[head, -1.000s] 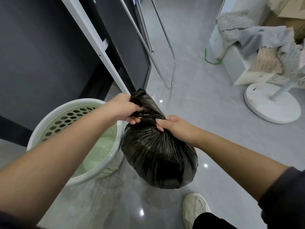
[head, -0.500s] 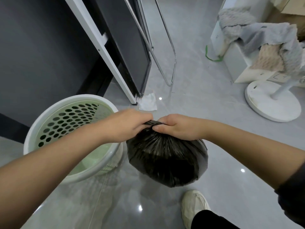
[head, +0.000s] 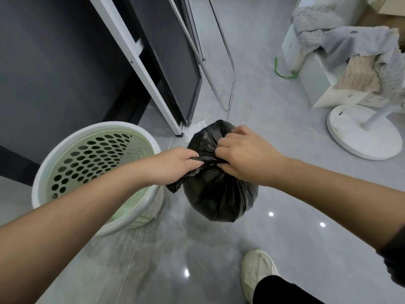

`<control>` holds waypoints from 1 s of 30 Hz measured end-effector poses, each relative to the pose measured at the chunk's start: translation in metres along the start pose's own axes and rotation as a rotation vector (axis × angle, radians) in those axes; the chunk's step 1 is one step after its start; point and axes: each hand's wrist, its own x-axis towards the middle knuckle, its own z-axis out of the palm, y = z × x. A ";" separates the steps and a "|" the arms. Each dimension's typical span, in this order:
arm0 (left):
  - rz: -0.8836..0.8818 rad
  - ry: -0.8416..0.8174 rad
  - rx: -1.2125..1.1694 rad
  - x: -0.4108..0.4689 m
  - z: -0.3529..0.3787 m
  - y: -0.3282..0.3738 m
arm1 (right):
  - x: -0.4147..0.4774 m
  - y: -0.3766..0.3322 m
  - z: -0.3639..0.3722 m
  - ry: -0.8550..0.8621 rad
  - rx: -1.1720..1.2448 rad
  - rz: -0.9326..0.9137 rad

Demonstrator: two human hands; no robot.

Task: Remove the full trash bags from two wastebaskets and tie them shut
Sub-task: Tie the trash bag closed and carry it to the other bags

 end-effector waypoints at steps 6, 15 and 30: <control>-0.034 0.052 0.111 0.002 -0.004 0.010 | 0.006 -0.004 0.002 -0.071 -0.050 0.111; -0.066 0.038 0.170 0.007 -0.003 0.015 | 0.005 -0.006 0.005 -0.138 0.109 0.262; -0.104 0.071 0.218 0.012 -0.005 0.017 | 0.008 -0.011 0.019 -0.058 0.188 0.286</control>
